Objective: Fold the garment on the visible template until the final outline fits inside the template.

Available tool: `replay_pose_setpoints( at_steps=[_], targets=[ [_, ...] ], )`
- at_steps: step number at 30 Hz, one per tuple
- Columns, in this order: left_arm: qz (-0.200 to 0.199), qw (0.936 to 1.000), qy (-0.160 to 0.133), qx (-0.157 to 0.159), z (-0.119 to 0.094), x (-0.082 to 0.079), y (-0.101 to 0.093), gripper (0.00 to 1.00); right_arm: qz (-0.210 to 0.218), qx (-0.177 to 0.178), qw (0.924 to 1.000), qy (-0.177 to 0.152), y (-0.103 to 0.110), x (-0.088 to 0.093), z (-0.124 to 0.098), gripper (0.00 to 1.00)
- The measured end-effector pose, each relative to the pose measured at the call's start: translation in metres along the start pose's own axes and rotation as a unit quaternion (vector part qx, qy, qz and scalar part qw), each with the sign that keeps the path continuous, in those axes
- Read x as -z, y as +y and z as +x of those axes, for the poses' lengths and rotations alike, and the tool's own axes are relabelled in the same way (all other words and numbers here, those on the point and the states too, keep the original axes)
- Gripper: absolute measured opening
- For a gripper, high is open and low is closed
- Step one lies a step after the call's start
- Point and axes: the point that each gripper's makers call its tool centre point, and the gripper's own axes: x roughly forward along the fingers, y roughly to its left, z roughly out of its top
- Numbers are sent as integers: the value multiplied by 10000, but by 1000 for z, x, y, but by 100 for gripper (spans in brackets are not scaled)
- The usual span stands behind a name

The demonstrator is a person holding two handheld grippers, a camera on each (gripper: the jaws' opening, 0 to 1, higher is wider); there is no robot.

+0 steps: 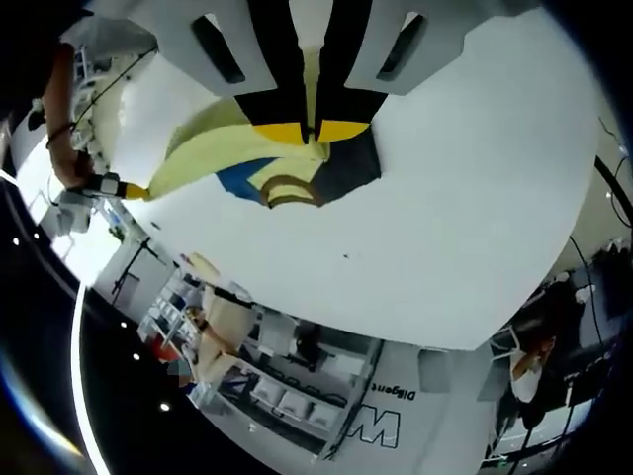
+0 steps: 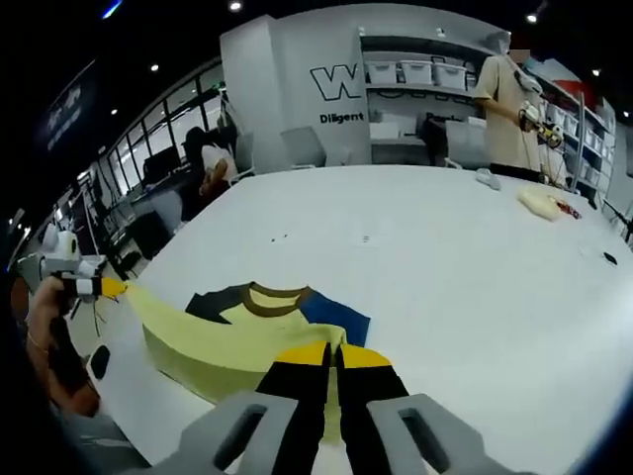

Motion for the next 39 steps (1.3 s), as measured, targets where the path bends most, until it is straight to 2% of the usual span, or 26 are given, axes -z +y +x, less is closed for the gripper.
replay_pose_setpoints(
  at_steps=[6,7,9,14,19,24,32,39],
  targets=[
    [-83,9999,-122,-73,17,-23,10,0,128,-3,9999,-82,-5,-9,19,0],
    [5,9998,-165,-85,21,-29,12,0,155,-5,9999,-62,-7,-9,25,0],
    [10,9997,-150,-173,27,-33,16,0,221,-8,9997,-49,-9,-10,30,0],
    [-16,9998,-138,-138,46,-40,22,0,365,30,9993,-81,-15,-16,44,0],
    [27,9998,-40,-204,64,-42,31,0,395,74,9992,-37,-21,-20,64,0],
    [-68,9995,65,-292,85,-40,45,0,467,144,9987,116,-28,-17,86,0],
    [-430,9982,180,-365,106,-35,62,0,603,200,9977,245,-38,-14,110,0],
    [-683,9957,398,-480,130,-21,80,0,640,208,9965,501,-42,-3,139,0]
  ],
)
